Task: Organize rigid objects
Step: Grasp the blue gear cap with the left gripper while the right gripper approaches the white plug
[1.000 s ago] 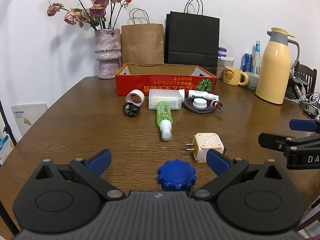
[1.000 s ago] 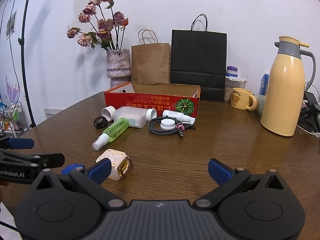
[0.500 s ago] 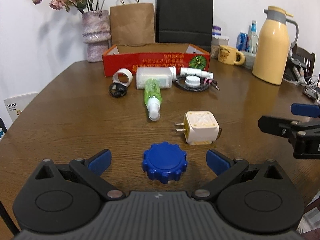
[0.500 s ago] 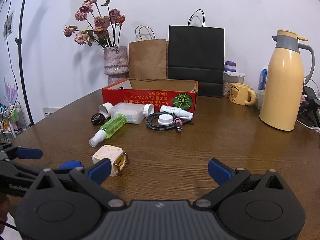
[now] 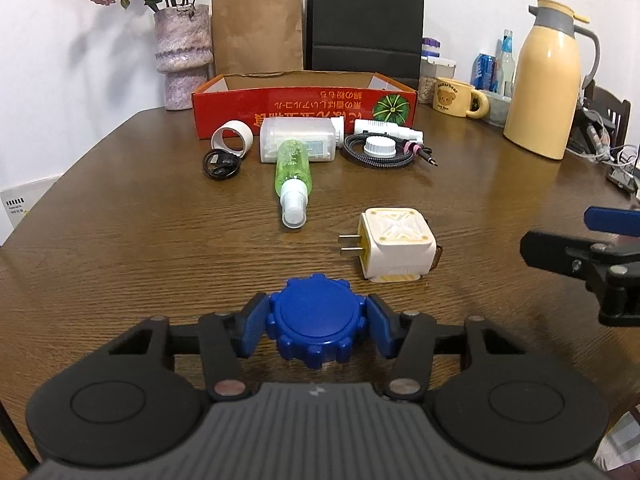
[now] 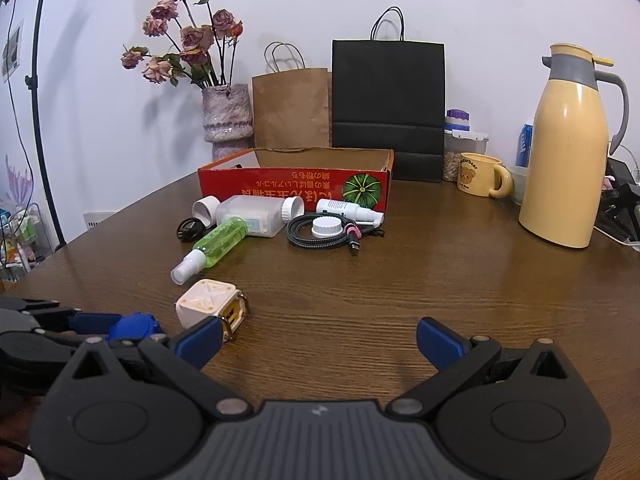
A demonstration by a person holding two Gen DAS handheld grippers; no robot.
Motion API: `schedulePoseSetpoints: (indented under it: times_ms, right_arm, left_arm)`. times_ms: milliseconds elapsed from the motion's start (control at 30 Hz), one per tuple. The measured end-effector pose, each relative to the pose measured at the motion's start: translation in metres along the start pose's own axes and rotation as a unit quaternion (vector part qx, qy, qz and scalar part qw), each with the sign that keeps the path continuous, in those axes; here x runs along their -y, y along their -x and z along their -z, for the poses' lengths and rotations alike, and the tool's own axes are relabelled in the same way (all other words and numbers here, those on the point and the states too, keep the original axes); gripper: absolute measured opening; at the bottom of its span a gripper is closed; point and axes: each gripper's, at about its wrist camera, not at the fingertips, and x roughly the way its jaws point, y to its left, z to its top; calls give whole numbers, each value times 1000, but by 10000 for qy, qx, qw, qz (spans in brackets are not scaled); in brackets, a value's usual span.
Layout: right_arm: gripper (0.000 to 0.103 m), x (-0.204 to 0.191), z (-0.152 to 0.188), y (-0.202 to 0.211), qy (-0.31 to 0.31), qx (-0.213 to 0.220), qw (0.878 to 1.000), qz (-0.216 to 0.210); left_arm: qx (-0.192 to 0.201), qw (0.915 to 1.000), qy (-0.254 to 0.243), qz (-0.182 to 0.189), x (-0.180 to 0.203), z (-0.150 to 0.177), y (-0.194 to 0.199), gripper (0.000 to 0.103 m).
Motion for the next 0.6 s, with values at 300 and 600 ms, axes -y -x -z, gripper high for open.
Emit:
schedulePoseSetpoints:
  times_ms: [300,600]
  right_arm:
    - [103,-7,-1,-6,86,-106,9999,-27]
    - [103,-34,-6,-22,196,-235,9991,-302]
  left_arm:
    - [157,9998,145,-36,-12,-2,7,54]
    - [417,9981,377,-237,-43,-3,20,54]
